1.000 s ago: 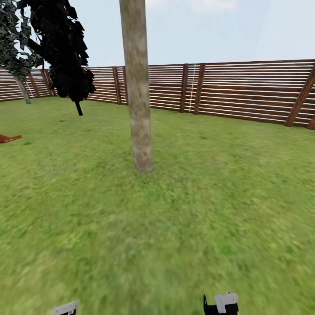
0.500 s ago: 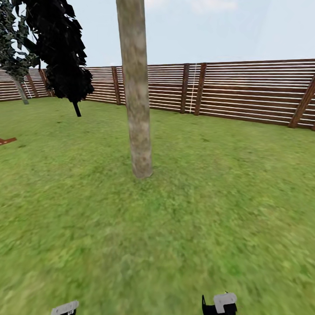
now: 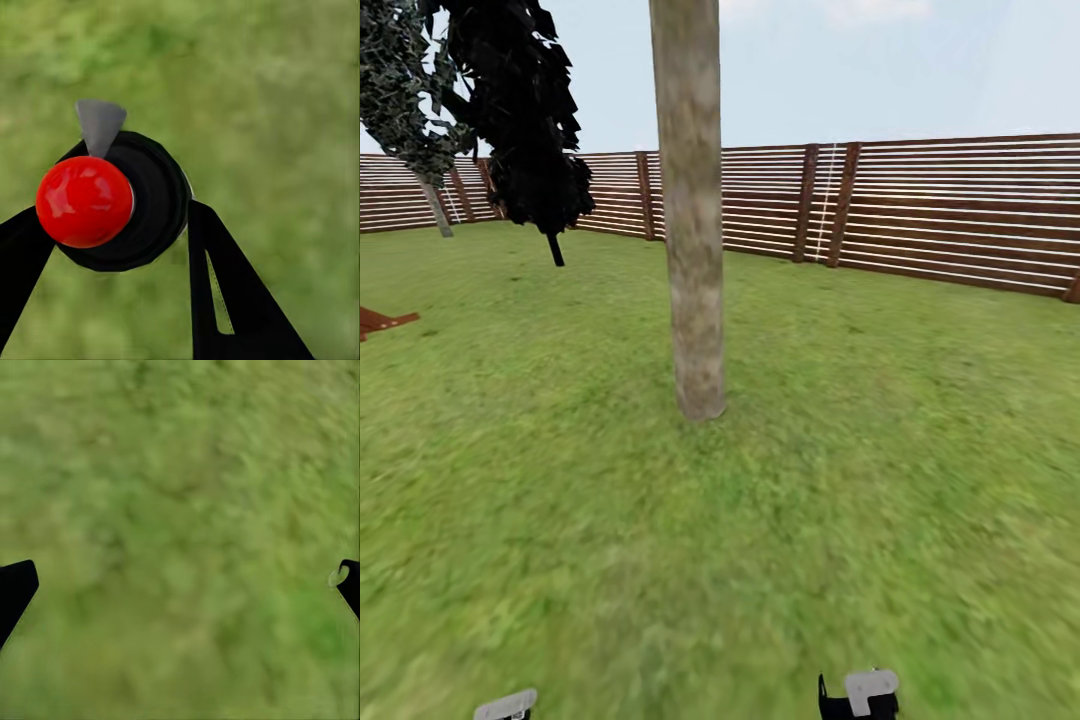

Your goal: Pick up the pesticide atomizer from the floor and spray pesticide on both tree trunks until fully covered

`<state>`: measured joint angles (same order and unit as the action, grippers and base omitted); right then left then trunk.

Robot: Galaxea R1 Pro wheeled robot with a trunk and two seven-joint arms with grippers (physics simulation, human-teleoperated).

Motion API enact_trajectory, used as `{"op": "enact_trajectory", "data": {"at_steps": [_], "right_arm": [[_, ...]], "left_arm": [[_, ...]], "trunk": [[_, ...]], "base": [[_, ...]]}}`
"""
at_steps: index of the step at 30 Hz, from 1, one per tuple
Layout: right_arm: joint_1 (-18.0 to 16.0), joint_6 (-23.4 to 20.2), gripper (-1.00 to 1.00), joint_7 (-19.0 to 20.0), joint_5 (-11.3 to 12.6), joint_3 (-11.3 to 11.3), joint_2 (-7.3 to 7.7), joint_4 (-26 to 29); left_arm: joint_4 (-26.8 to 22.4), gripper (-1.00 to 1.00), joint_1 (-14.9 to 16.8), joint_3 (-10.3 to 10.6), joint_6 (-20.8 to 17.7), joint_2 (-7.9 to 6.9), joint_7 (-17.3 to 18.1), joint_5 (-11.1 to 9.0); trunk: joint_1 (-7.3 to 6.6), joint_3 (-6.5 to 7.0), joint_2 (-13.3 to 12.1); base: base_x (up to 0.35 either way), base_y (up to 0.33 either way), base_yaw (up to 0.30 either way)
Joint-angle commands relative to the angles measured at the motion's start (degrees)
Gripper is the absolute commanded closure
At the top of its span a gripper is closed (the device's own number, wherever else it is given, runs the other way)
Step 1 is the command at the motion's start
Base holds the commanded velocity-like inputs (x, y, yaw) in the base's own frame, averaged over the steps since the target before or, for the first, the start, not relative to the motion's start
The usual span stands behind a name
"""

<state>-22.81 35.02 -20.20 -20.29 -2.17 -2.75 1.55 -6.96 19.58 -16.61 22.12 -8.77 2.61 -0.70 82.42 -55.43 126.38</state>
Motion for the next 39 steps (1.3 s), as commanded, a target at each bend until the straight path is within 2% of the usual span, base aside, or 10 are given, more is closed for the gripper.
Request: {"op": "enact_trajectory", "data": {"at_steps": [1,22,25,27,28,30,33,35,37,39], "right_arm": [[-0.05,0.05,-1.00,-0.47,-0.57,-0.26,0.05,-0.06],[-0.11,-0.11,-1.00,-0.19,-0.71,-0.20,0.14,1.60],[-0.12,-2.56,-1.00,6.99,-0.68,-0.19,0.20,6.84],[-0.37,-11.11,-1.00,16.66,-0.53,-0.30,0.38,12.78],[-0.54,-15.50,-1.00,19.56,-0.49,-0.30,0.41,16.32],[-0.67,-20.55,-1.00,21.82,-0.46,-0.29,0.39,21.46],[-0.85,-22.88,-1.00,23.71,-0.51,-0.24,0.42,25.83],[-1.02,-23.34,-1.00,27.44,-0.69,-0.22,0.58,27.52],[-1.43,-23.48,-1.00,30.86,-0.85,-0.21,0.71,28.74],[-1.73,-23.50,-1.00,31.67,-0.94,-0.21,0.78,29.17]], "left_arm": [[0.04,1.00,-0.10,-0.26,0.14,-0.01,0.24,-0.08],[-0.76,1.00,0.20,0.28,-0.48,0.54,0.76,0.44],[-1.12,1.00,0.40,0.43,-0.51,0.19,1.03,1.59],[-2.12,1.00,0.67,0.50,-0.51,0.05,1.12,4.77],[-3.40,1.00,0.94,0.49,-0.54,0.09,1.22,6.88],[-6.05,1.00,1.35,0.46,-0.73,0.08,1.30,10.59],[-9.88,1.00,3.04,0.47,-4.25,0.14,2.36,15.83],[-11.92,1.00,5.27,0.45,-9.07,-0.13,7.93,18.99],[-14.41,1.00,8.53,0.51,-12.75,-1.12,15.87,20.46],[-15.36,1.00,10.38,0.52,-14.83,-2.09,20.54,21.61]], "trunk": [[0.03,-0.05,0.02],[0.03,-0.05,0.02],[0.03,-0.05,0.02],[0.03,-0.05,0.02],[0.03,-0.05,0.02],[0.03,-0.05,0.02],[0.03,-0.05,0.02],[0.03,-0.05,0.02],[0.03,-0.05,0.02],[0.03,-0.05,0.02]], "base": [[0.340,0.000,0.004],[0.340,0.000,0.000],[0.340,0.000,0.000],[0.307,0.000,0.000],[0.150,0.000,0.000],[0.063,0.000,0.000],[0.021,0.000,0.000],[0.004,0.000,0.000],[0.001,0.000,0.000],[0.000,0.000,0.000]]}}
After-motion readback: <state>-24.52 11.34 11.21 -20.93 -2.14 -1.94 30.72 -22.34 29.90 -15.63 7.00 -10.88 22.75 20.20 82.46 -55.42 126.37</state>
